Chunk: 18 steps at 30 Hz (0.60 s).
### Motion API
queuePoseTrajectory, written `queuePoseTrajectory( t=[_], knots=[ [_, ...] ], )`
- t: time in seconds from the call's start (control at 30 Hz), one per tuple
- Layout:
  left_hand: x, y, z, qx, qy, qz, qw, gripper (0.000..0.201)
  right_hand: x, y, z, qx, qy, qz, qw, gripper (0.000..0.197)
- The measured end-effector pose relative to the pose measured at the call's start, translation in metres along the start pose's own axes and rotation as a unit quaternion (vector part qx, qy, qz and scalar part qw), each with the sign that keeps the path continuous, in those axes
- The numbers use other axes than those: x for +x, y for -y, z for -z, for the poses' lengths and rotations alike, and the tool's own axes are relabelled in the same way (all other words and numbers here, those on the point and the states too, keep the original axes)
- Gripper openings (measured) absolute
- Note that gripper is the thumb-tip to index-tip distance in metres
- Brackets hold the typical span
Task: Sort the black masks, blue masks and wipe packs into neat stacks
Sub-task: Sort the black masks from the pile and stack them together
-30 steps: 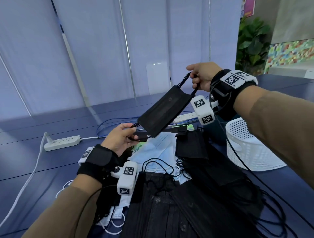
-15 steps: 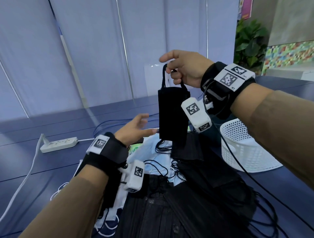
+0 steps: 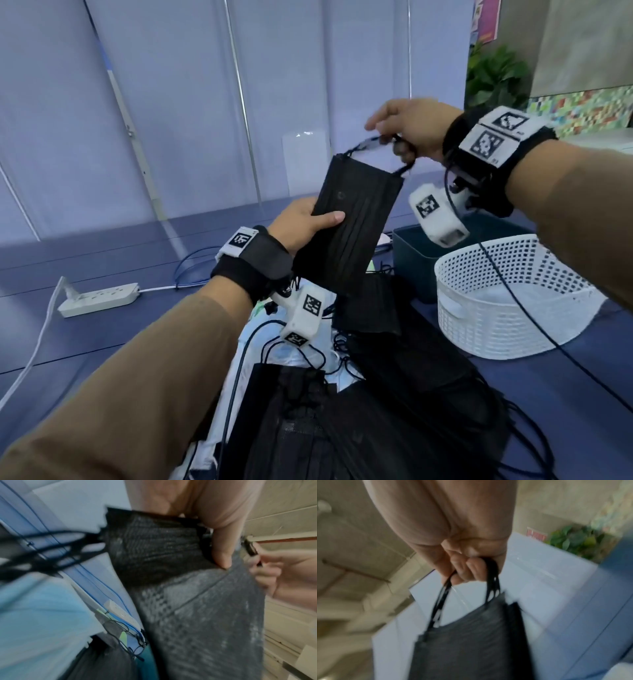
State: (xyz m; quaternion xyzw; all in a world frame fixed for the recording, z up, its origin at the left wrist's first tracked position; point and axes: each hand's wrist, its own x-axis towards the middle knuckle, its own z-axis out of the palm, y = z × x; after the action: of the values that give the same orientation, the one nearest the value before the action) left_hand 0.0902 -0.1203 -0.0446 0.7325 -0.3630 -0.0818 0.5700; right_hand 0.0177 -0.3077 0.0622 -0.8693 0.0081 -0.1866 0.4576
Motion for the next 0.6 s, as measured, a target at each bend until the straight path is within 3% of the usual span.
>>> queuePoseTrajectory(
  t=[0.03,0.1,0.17,0.3,0.37,0.43,0.5,0.6],
  knots=[
    [0.006,-0.003,0.0,0.034,0.014,0.0,0.999,0.017,-0.001,-0.008,0.001,-0.073,0.034,-0.015,0.997,0.009],
    [0.02,-0.011,-0.002,0.103,0.046,0.01,0.994,0.005,-0.003,-0.022,0.001,-0.197,0.113,-0.036,0.973,0.032],
    [0.036,-0.022,-0.008,0.174,0.084,0.016,0.981,0.008,-0.005,-0.031,0.0,-0.25,0.15,-0.032,0.956,0.042],
    [0.069,-0.032,-0.018,0.25,0.13,0.012,0.959,0.024,0.005,-0.042,0.023,-0.34,0.032,-0.015,0.94,0.039],
    [0.082,-0.028,-0.024,0.224,0.139,0.023,0.964,0.02,0.013,-0.051,0.047,-0.367,-0.014,-0.041,0.929,0.043],
    [0.09,-0.021,-0.036,0.121,0.131,0.058,0.982,0.008,0.019,-0.063,0.073,-0.397,-0.04,-0.084,0.913,0.048],
    [0.097,-0.012,-0.052,0.032,0.103,0.09,0.99,0.013,0.022,-0.079,0.093,-0.431,-0.045,-0.137,0.891,0.052],
    [0.11,-0.004,-0.084,0.0,0.095,0.108,0.99,0.015,0.025,-0.109,0.111,-0.479,-0.019,-0.196,0.856,0.054]
  ],
)
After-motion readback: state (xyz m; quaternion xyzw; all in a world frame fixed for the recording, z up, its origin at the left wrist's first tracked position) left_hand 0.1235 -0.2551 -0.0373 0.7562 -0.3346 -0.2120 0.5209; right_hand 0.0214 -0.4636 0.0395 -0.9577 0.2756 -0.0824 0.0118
